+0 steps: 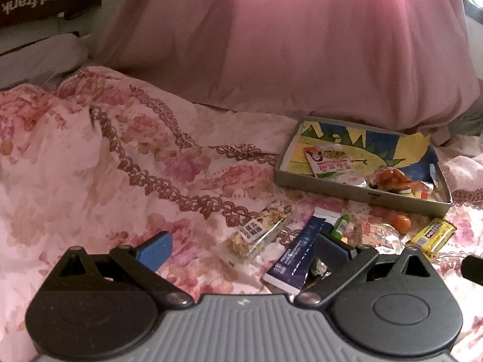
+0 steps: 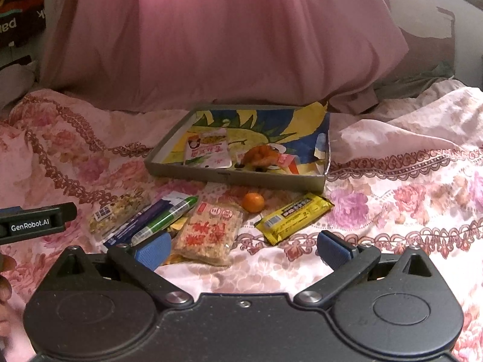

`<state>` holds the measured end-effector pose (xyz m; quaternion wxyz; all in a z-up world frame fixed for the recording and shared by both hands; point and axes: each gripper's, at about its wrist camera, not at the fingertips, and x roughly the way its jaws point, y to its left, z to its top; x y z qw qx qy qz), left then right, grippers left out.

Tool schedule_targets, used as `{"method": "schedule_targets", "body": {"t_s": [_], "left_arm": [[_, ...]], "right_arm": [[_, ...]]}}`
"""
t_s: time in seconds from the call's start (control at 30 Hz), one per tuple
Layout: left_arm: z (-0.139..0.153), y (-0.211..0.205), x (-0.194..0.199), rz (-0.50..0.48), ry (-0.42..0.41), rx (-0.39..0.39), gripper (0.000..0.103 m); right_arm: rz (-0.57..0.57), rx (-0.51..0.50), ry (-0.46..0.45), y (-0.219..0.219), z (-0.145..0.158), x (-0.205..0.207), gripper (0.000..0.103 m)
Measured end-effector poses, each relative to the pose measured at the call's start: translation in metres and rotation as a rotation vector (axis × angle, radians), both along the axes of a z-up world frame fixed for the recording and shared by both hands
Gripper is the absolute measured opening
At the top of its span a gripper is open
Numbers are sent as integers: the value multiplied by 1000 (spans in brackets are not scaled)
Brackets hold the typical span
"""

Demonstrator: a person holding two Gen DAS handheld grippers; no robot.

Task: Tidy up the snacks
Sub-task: 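Lift both tools back from the tray toward the remaining snacks, then grasp the green tube with the left tool while the right tool grasps the rice-cracker bag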

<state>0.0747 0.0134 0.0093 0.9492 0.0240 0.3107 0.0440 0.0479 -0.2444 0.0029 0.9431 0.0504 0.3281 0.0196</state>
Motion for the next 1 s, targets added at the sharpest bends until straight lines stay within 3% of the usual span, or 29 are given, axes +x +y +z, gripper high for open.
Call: {"method": "schedule_targets", "body": {"t_s": [0.33, 0.53, 1.0], "left_arm": [[0, 2, 45, -90, 42, 8, 103], [-5, -12, 66, -186, 59, 59, 103], [-33, -21, 94, -190, 114, 113, 103]], "right_arm": [[7, -49, 28, 0, -11, 21, 102], [15, -71, 39, 1, -16, 37, 102], [50, -60, 62, 4, -37, 74, 102]]}}
